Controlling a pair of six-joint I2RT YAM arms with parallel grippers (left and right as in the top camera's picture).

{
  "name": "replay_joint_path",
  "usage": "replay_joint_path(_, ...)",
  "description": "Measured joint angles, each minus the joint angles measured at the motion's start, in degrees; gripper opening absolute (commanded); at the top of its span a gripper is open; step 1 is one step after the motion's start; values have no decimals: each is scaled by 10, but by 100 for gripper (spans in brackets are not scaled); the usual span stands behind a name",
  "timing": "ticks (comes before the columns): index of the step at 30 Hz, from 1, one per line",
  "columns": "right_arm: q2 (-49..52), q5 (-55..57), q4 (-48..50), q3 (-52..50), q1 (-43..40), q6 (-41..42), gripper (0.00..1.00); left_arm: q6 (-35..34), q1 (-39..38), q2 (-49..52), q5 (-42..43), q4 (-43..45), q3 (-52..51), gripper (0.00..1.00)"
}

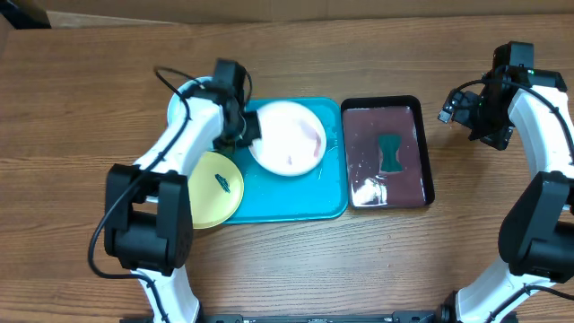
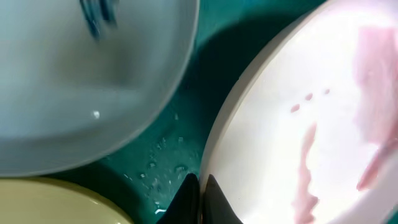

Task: Clean dirty plates on tray and stack at the side
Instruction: 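Lift the white plate by its rim with the left gripper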

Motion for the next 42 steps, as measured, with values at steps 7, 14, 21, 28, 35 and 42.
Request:
replay_joint_path(7, 0, -1, 0, 0, 0, 0, 100, 25, -2, 0, -4, -16, 96, 4)
replay_joint_path(14, 0, -1, 0, 0, 0, 0, 100, 34, -50, 0, -9, 23, 127, 4)
replay_joint_path(21, 0, -1, 0, 0, 0, 0, 100, 38, -143, 0, -108, 54, 127, 4)
replay_joint_path(28, 0, -1, 0, 0, 0, 0, 100, 55, -253, 0, -278, 68, 139, 4)
replay_joint_path(35, 0, -1, 0, 0, 0, 0, 100, 131, -360, 0, -499, 133, 148, 4)
replay_joint_path(42, 0, -1, 0, 0, 0, 0, 100, 284, -444, 0, -686, 249, 152, 4)
